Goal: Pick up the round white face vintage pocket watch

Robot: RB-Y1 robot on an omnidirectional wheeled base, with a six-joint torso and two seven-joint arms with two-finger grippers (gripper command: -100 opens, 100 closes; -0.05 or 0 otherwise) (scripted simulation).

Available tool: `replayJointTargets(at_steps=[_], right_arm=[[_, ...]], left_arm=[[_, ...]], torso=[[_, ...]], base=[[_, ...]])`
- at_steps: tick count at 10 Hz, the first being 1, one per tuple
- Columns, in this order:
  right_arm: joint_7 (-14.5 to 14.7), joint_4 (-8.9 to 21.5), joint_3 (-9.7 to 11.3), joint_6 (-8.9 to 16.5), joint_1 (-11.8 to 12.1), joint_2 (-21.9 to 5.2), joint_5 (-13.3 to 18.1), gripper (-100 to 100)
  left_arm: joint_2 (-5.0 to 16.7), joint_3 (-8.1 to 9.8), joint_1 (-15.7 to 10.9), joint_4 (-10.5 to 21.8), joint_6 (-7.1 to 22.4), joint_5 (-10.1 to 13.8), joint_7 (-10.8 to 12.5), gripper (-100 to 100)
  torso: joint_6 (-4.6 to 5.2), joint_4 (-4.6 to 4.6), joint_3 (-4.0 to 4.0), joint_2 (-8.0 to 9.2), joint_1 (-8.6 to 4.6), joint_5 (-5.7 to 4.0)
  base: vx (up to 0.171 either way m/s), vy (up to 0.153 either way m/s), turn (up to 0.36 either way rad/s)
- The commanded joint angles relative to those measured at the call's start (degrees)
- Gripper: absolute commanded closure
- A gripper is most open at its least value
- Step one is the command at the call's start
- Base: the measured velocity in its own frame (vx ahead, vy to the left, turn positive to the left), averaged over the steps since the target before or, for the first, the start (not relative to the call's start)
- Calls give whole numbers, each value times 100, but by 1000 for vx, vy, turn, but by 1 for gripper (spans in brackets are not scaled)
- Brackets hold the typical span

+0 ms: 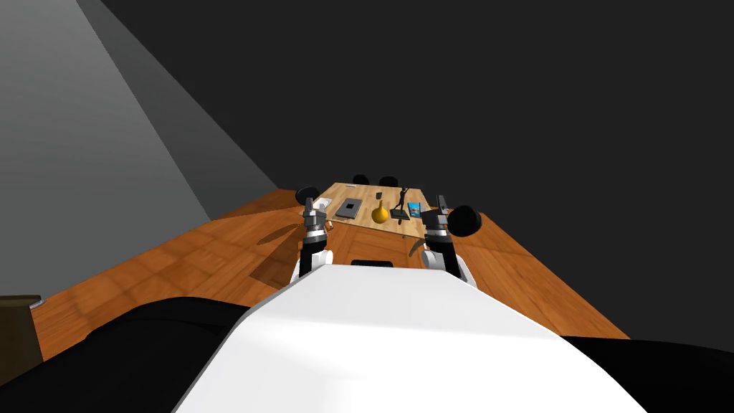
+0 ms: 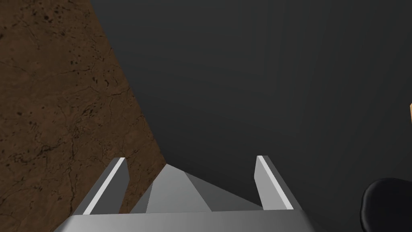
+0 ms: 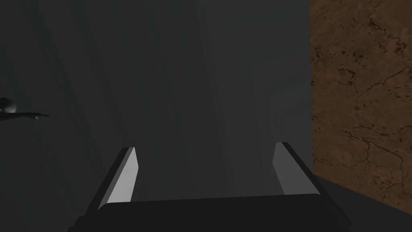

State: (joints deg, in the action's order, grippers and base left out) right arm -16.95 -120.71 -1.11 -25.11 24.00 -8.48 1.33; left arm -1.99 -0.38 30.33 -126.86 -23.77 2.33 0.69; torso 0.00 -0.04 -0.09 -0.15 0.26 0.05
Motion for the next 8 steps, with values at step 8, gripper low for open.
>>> replayJointTargets(at_steps=[8], right_arm=[[-714, 986, 3, 1226, -648, -246, -487, -100]], left_arm=[[0, 0, 0, 0, 0, 0, 0, 0]], torso=[[0, 0, 1, 2, -5, 0]], base=[[27, 53, -45]])
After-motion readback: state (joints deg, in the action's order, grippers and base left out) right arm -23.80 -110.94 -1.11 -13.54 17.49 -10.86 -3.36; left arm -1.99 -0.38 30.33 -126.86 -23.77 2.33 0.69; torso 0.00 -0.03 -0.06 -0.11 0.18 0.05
